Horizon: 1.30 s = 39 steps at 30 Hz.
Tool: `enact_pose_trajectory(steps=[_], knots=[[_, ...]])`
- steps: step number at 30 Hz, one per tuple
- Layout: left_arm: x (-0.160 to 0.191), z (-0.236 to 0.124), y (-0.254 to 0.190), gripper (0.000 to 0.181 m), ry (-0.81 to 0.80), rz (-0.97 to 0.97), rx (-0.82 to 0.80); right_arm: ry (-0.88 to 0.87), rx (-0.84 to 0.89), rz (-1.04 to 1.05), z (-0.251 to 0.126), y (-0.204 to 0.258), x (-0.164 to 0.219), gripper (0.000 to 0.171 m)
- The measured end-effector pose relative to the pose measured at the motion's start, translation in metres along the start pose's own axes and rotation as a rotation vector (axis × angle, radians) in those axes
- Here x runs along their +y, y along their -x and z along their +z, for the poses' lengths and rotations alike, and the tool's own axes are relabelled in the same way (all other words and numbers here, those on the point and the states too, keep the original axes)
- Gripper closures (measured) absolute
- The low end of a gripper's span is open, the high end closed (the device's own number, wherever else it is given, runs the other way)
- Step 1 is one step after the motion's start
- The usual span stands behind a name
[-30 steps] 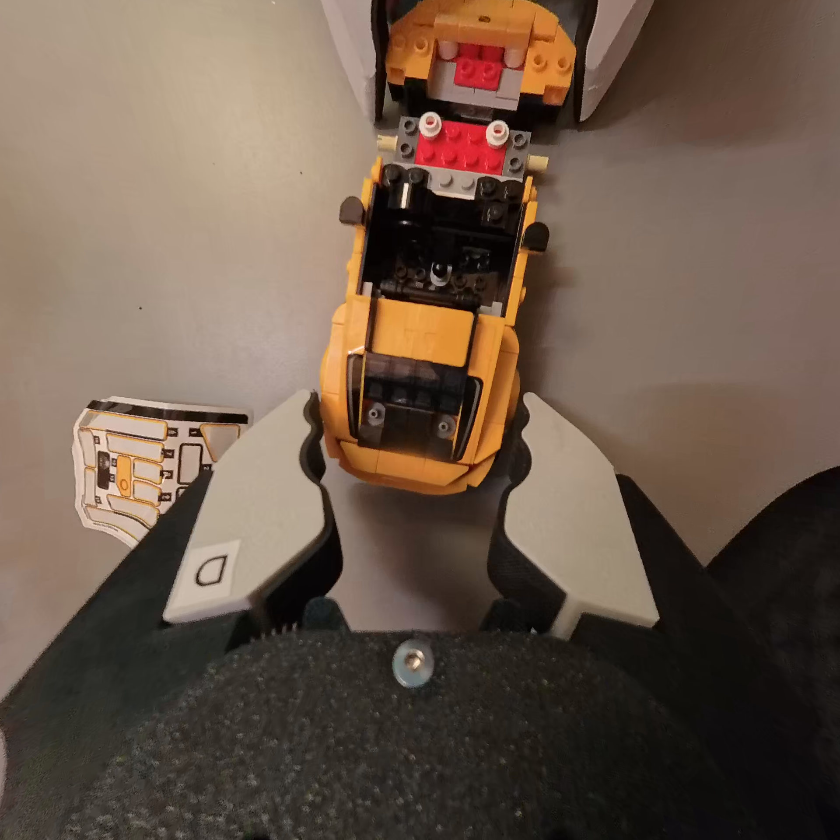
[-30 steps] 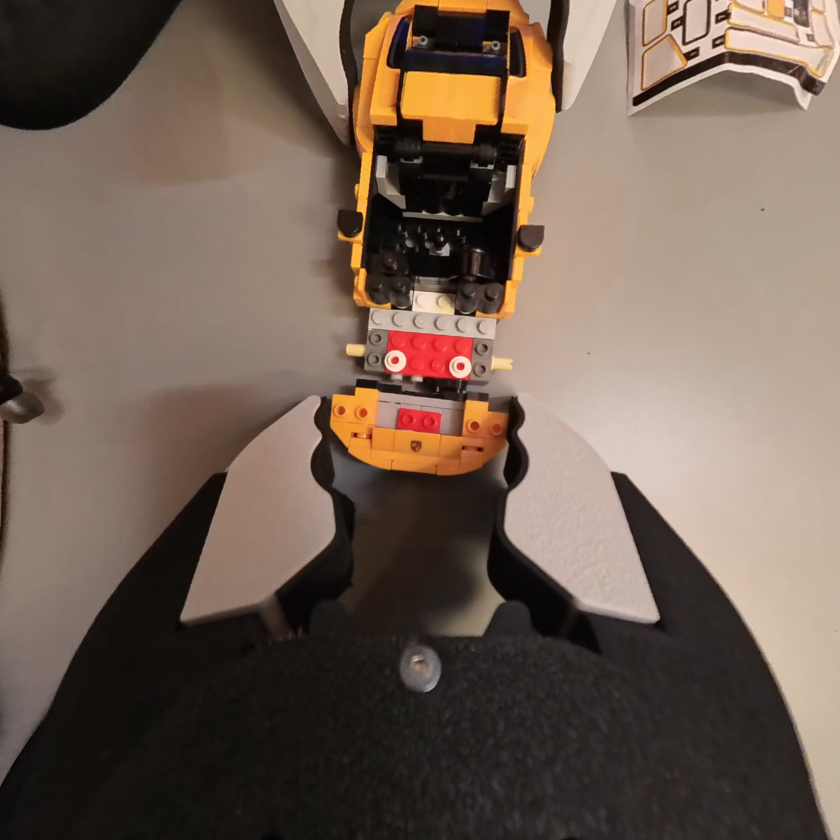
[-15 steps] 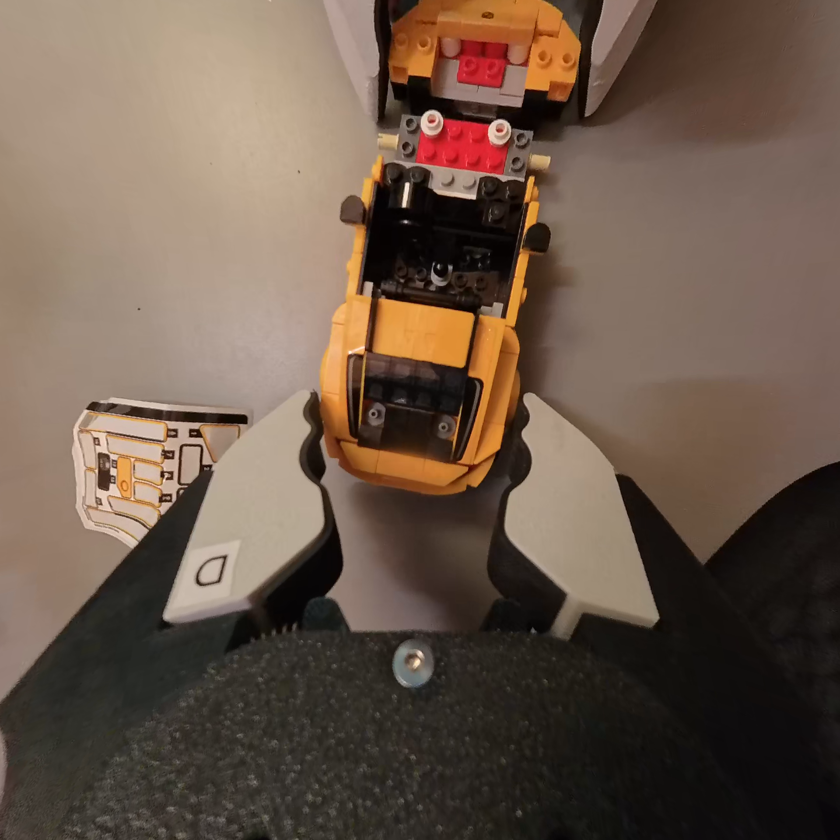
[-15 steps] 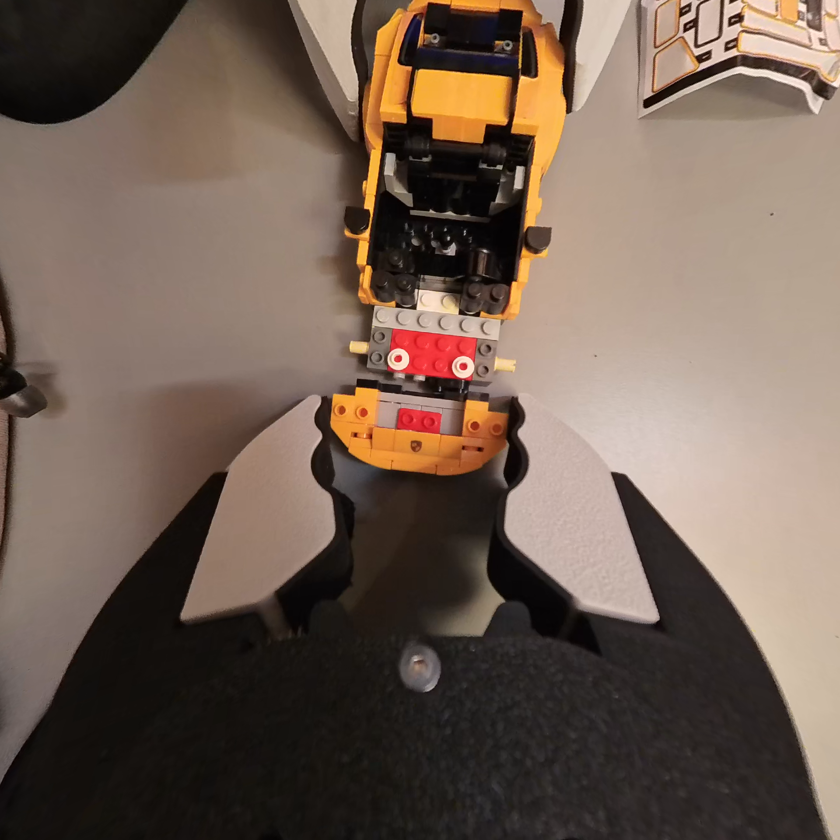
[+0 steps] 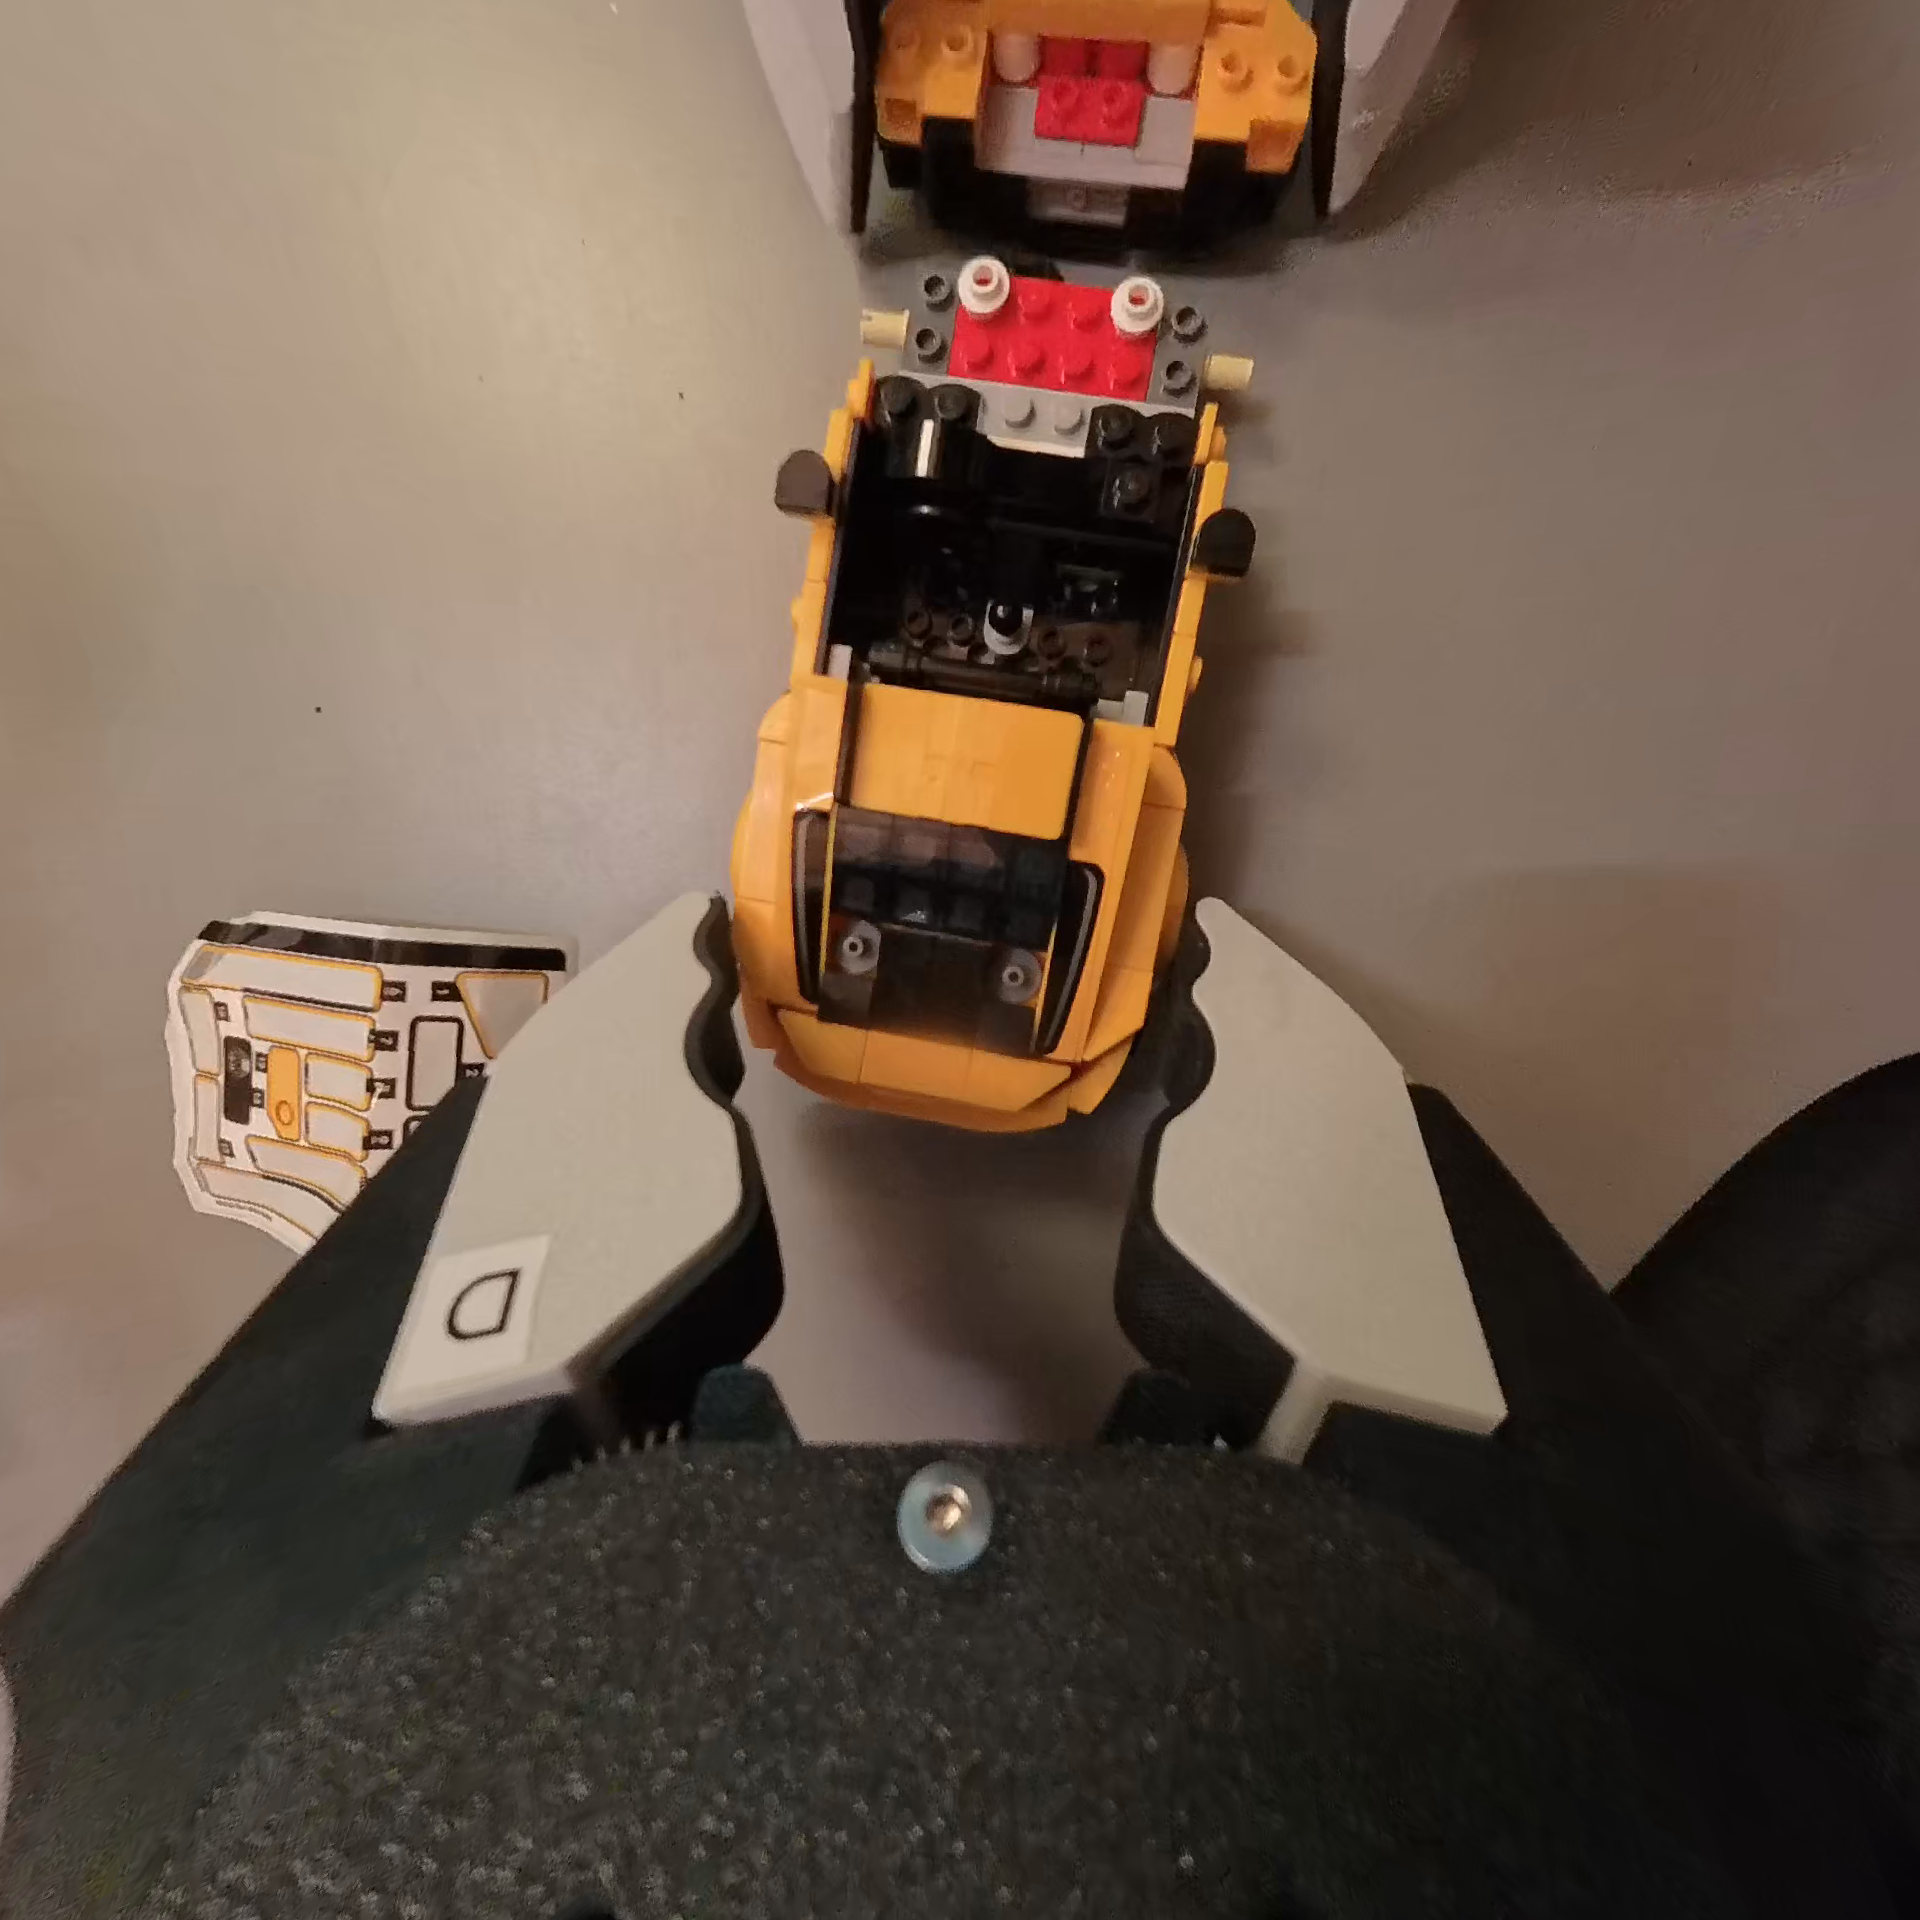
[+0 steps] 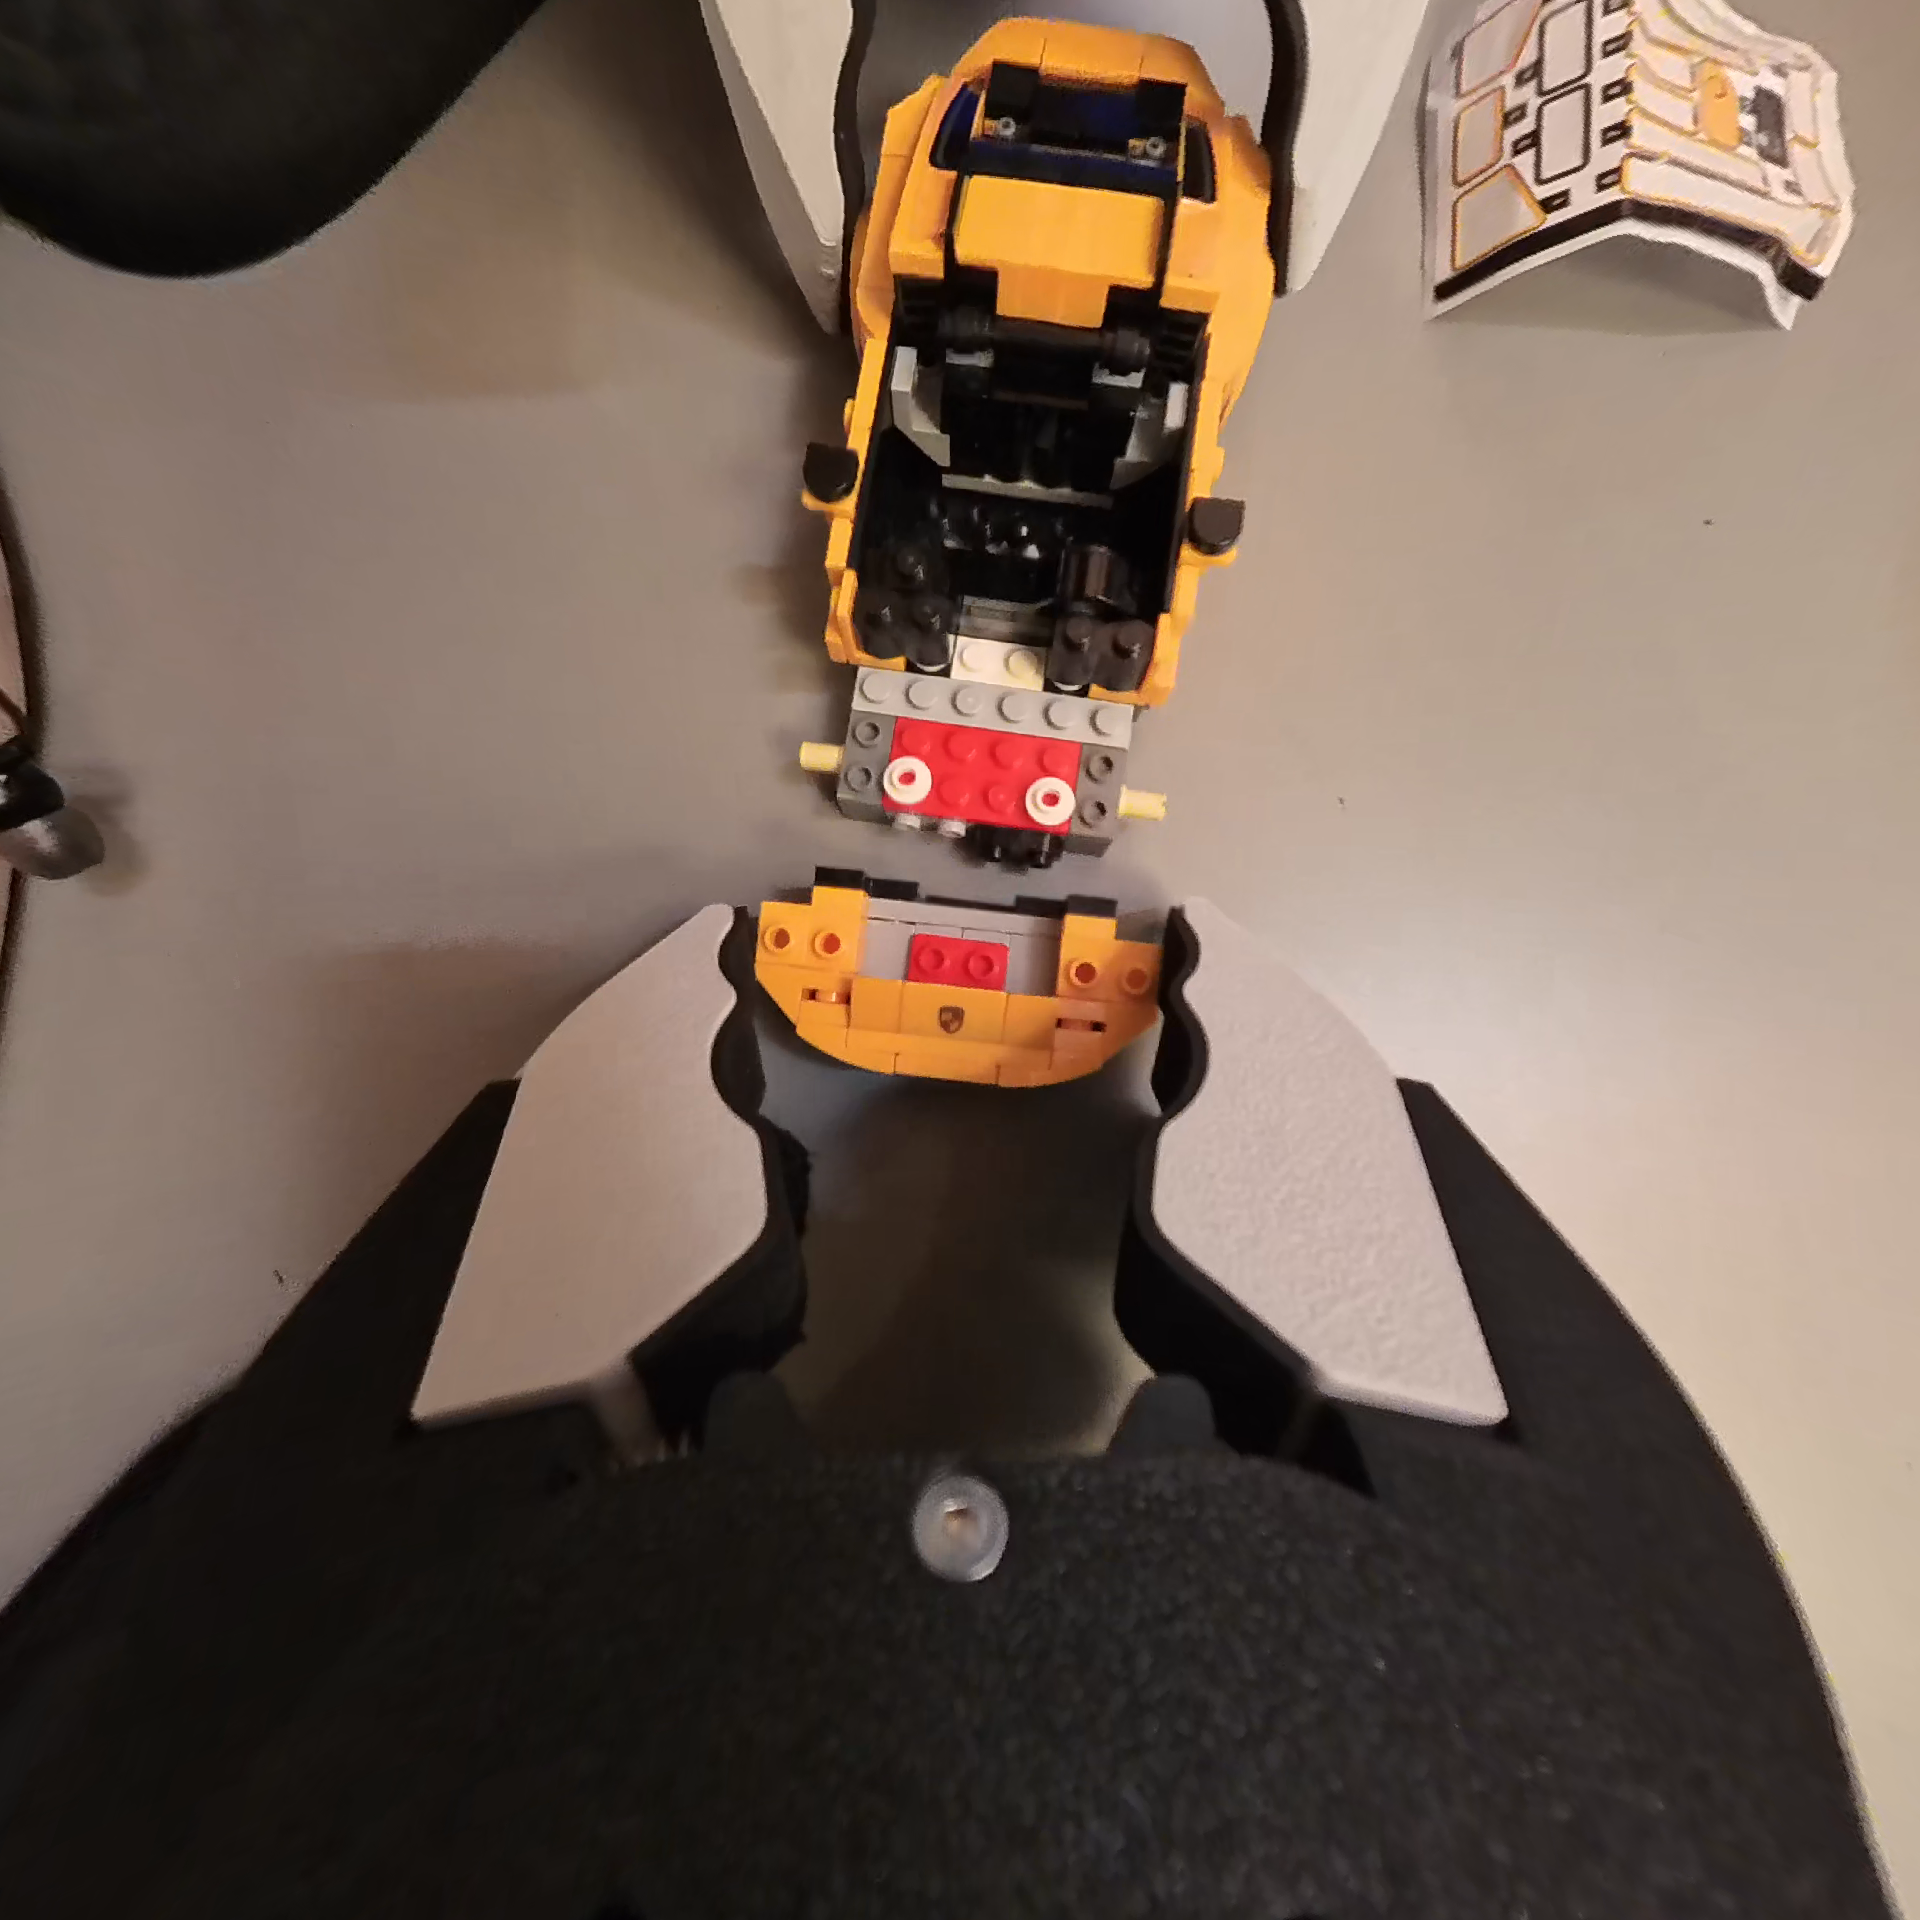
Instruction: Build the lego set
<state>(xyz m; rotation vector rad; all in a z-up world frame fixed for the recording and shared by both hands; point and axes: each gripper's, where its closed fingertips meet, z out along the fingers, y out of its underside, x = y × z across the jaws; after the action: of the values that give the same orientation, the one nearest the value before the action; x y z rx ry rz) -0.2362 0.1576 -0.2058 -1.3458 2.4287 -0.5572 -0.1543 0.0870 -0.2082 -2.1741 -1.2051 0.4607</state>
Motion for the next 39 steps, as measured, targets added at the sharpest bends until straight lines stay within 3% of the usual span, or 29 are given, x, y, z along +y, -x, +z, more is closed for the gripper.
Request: enact_pose_trajectory(steps=[8,22,29,32,35,39], knots=[[-0.001,0.000,-0.001,0.101,-0.020,0.003,0.001,-0.056,-0.003,-0.006,-0.008,-0.003,-0.001,0.097],[-0.001,0.000,-0.002,0.101,-0.091,-0.006,-0.008,0.096,-0.005,0.006,-0.006,-0.020,0.012,0.090],[0.003,-0.003,-0.005,0.101,-0.108,-0.018,-0.017,0.007,0.040,0.026,-0.023,-0.021,0.006,0.088],[0.004,-0.004,-0.006,0.101,-0.082,-0.020,-0.014,-0.073,0.058,0.060,-0.032,-0.017,-0.002,0.098],[0.005,-0.006,-0.011,0.099,-0.053,-0.033,0.011,-0.163,0.018,0.096,-0.041,0.000,-0.020,0.120],[0.005,-0.007,-0.015,0.094,-0.045,-0.057,0.035,-0.124,-0.019,0.097,-0.029,0.023,-0.027,0.130]])
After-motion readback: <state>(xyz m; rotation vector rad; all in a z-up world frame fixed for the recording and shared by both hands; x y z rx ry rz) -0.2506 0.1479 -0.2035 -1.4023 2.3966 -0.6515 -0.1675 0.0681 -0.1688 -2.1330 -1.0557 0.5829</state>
